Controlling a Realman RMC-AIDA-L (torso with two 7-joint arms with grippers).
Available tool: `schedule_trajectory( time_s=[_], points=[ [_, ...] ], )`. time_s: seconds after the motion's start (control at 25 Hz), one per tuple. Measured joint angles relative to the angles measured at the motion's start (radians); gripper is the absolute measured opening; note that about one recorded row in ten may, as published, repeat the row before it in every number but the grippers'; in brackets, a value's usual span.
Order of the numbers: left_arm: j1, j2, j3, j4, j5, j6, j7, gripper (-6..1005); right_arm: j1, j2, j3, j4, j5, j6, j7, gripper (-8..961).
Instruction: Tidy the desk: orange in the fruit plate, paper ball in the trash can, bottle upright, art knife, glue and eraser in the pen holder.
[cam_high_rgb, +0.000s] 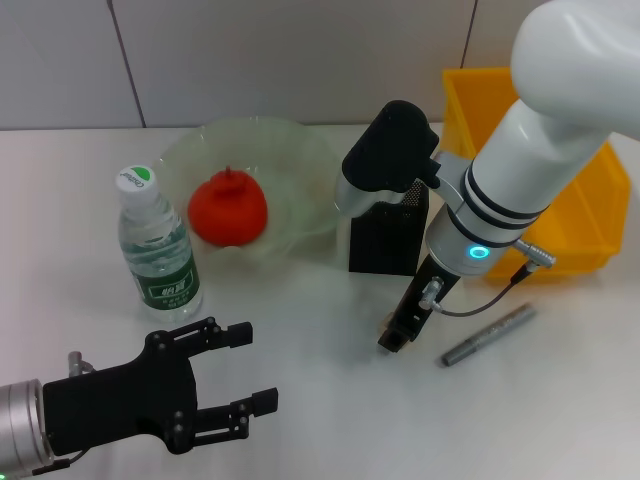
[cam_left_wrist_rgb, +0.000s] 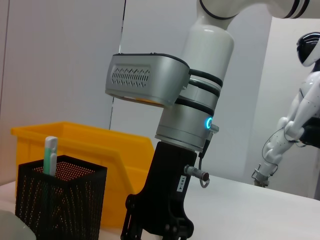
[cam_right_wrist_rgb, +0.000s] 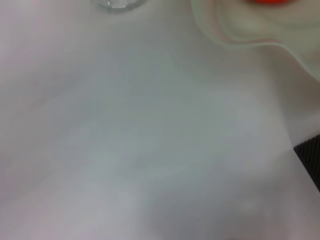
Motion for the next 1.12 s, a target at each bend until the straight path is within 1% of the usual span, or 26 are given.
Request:
schedule_trajectory(
  time_s=[0.2,0.48,1.12],
  points=[
    [-0.001,0.0,0.0,0.0,0.0,0.0,0.0,799,0.0,0.0,0.0,0.001,0.0,-0.005,0.0,483],
    [-0.001,0.0,0.0,0.0,0.0,0.001,0.0,799,0.001,0.0,-0.014,0.002,0.0,0.001,0.002,411],
    [-0.002,0.0,0.0,0.0,0.0,0.002,0.001,799,0.008,0.0,-0.014,0.002,0.0,-0.008,0.006,302]
  ],
)
